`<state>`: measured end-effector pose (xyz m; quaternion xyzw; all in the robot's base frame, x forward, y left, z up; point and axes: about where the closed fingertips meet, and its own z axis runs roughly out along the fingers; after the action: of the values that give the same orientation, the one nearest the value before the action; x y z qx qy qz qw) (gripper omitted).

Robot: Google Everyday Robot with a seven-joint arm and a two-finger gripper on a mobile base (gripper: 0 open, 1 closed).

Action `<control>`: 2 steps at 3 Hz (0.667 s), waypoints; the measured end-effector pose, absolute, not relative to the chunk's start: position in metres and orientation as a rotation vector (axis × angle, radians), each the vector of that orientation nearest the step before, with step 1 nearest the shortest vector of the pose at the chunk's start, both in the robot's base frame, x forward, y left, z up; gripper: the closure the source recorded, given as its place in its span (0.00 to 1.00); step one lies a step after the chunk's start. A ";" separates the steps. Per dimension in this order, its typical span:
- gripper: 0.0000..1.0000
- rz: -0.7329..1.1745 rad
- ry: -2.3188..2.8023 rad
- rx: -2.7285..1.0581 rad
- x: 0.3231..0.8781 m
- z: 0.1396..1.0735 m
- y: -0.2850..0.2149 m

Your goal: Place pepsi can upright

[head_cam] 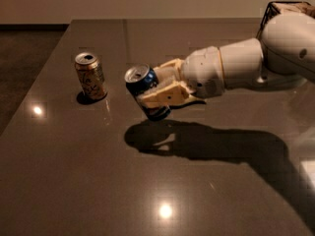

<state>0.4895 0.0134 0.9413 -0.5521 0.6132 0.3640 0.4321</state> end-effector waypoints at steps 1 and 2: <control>1.00 0.950 1.539 -1.229 0.490 0.928 -0.002; 1.00 0.981 1.537 -1.118 0.494 0.915 -0.015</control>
Offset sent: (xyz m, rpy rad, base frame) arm 0.0122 -0.0526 -0.0434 0.2672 0.1015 -0.2199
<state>0.4940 -0.0152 0.9154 -0.4583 0.6303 0.4022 0.4805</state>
